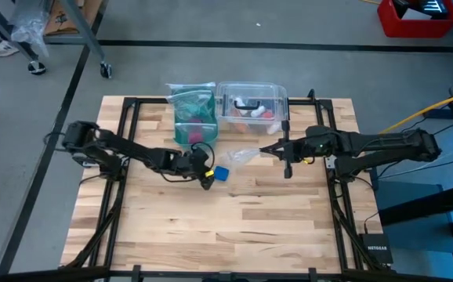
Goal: Roll bandage
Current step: Put the blue bandage into the transparent zip bag
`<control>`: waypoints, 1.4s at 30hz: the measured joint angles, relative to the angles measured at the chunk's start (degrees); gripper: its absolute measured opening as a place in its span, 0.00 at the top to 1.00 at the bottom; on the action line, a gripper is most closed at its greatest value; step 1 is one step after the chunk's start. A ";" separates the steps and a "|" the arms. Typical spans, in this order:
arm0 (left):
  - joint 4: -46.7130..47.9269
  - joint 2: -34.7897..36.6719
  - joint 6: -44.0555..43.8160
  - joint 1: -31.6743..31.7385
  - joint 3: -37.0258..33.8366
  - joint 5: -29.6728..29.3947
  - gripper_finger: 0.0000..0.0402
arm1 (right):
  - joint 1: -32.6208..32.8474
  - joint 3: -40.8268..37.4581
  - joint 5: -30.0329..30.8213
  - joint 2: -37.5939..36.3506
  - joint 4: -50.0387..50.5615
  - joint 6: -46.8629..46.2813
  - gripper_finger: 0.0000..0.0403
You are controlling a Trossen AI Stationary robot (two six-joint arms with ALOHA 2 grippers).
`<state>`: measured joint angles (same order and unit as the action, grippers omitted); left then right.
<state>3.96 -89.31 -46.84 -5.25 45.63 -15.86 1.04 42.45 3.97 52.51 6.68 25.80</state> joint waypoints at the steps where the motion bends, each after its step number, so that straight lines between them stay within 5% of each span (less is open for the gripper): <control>1: -1.19 -1.22 -0.65 0.41 0.00 0.60 0.64 | 0.00 0.01 0.00 0.00 -0.02 0.00 1.00; 8: -14.76 -7.87 -1.19 2.51 0.00 9.69 0.64 | 0.00 0.01 -0.02 0.02 0.00 0.02 1.00; 19: -22.96 -12.97 2.19 3.18 0.03 12.31 0.65 | 0.00 0.01 -0.02 0.04 0.25 0.07 1.00; 24: -33.28 -13.27 10.62 2.22 -0.02 12.55 0.78 | 0.00 0.00 1.30 0.07 1.02 0.09 1.00; 29: -39.43 -13.27 9.58 1.77 0.00 12.80 0.98 | 0.00 0.00 6.89 0.07 3.49 0.14 1.00; 33: -42.32 -13.23 8.29 0.75 0.00 14.21 0.98 | -0.01 0.01 11.48 0.09 6.88 -0.03 1.00; 42: -43.07 -13.21 8.24 -0.39 0.00 14.45 0.96 | 0.02 -0.01 11.91 0.15 7.73 -0.28 1.00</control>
<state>-39.11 -102.52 -38.60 -5.64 45.63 -1.41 1.06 42.44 15.88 52.66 14.41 25.52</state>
